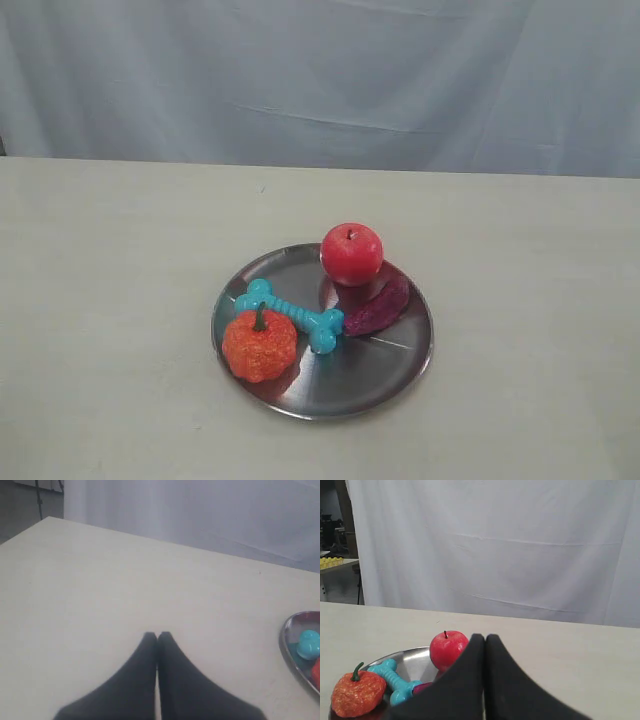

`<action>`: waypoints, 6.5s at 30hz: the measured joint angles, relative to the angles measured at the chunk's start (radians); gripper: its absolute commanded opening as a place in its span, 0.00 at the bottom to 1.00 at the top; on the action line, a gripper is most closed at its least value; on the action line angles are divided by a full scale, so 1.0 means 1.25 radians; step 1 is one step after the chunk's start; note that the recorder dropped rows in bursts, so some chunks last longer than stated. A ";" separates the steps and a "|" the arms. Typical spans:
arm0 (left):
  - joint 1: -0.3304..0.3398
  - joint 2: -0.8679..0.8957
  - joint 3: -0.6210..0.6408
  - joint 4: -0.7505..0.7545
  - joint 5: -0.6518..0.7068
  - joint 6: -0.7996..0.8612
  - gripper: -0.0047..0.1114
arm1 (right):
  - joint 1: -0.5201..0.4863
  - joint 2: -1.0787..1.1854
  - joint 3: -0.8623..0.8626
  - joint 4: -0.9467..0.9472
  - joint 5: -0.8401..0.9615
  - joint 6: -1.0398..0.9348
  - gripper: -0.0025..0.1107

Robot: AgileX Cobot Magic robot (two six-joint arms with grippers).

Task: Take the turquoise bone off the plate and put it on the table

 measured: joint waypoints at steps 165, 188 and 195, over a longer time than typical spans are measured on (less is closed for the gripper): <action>0.000 0.000 0.000 0.000 0.000 0.000 0.04 | 0.304 1.767 -1.242 -0.038 0.470 -0.333 0.33; 0.000 0.000 0.000 0.000 0.000 0.000 0.04 | 0.306 1.484 -1.242 -0.045 0.533 -0.203 0.02; 0.000 0.000 0.000 0.000 0.000 0.000 0.04 | 0.273 1.358 -1.242 -0.096 0.659 -0.056 0.02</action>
